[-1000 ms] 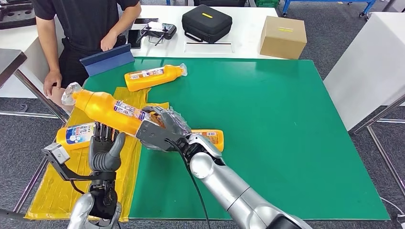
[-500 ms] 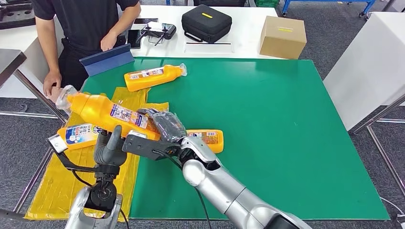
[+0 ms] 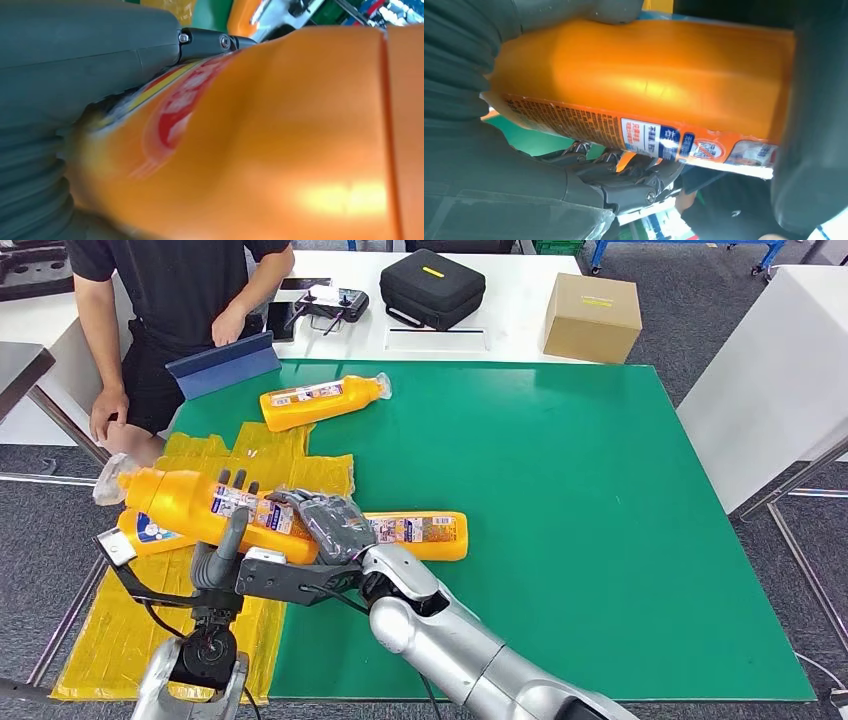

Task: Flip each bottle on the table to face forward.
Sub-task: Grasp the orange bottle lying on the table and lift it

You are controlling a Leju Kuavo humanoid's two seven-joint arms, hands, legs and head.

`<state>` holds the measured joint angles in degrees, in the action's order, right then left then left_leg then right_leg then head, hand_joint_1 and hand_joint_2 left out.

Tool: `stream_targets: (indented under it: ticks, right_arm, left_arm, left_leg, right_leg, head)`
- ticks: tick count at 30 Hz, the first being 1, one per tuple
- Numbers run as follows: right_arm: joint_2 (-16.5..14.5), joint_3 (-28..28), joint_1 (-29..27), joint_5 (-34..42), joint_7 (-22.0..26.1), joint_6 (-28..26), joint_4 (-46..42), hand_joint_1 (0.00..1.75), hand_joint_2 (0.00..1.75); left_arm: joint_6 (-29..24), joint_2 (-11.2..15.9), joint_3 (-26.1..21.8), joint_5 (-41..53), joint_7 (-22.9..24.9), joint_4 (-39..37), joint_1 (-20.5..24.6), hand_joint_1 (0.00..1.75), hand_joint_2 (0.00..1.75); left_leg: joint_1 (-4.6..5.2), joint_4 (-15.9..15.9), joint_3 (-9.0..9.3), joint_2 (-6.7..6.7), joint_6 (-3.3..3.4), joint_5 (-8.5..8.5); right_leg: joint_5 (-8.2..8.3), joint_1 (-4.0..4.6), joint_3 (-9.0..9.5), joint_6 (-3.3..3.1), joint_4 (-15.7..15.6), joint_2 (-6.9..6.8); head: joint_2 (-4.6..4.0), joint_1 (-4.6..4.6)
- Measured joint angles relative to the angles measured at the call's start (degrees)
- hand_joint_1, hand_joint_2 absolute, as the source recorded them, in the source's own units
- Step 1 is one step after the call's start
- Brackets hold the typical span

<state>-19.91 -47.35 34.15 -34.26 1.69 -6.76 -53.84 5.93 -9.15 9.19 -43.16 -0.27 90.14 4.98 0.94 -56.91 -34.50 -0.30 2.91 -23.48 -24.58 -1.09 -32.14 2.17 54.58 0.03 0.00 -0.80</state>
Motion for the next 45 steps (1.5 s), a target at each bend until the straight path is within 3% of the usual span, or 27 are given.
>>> stream_targets:
  ticks: [15, 16, 19, 20, 45]
  right_arm:
    - [0.3, -2.9, -1.7, 0.3, -0.5, 0.1, 0.0, 1.75, 1.75]
    - [0.3, -3.0, -1.7, 0.3, -0.5, 0.1, 0.0, 1.75, 1.75]
    - [0.4, -3.1, -1.7, 0.3, -0.5, 0.1, 0.0, 1.75, 1.75]
    - [0.4, -3.1, -1.7, 0.3, -0.5, 0.1, 0.0, 1.75, 1.75]
    - [0.5, -3.2, -0.9, 2.0, 0.2, 0.1, 0.2, 1.75, 1.75]
  left_arm:
    - [-0.6, 0.5, -1.0, 0.8, -1.7, 0.4, -2.5, 0.0, 1.75]
    - [-0.6, 0.5, -1.0, 0.8, -1.7, 0.4, -2.6, 0.1, 1.75]
    - [-0.6, 0.5, -1.0, 0.8, -1.7, 0.4, -2.7, 1.41, 1.75]
    - [-0.6, 0.5, -1.0, 0.8, -1.7, 0.4, -2.7, 1.75, 1.75]
    - [-0.2, 0.7, -1.1, 1.0, -3.5, -0.2, -1.3, 1.75, 1.75]
  left_leg:
    - [0.0, 0.0, 0.01, 0.01, 0.0, 0.0]
    - [0.0, 0.0, 0.01, 0.01, 0.0, 0.0]
    - [0.0, 0.0, 0.01, 0.01, 0.0, 0.0]
    - [0.0, 0.0, 0.01, 0.01, 0.0, 0.0]
    - [0.0, 0.0, 0.01, 0.03, 0.0, 0.0]
  right_leg:
    - [0.0, 0.0, -0.03, 0.0, 0.0, 0.0]
    - [0.0, 0.0, -0.03, 0.0, 0.0, 0.0]
    - [0.0, 0.0, -0.03, 0.0, 0.0, 0.01]
    - [0.0, 0.0, -0.03, 0.0, 0.0, 0.01]
    - [0.0, -0.01, -0.05, 0.0, 0.0, 0.01]
  head:
    - [0.0, -0.01]
    - [0.0, -0.01]
    - [0.0, -0.01]
    - [0.0, -0.01]
    - [0.0, -0.01]
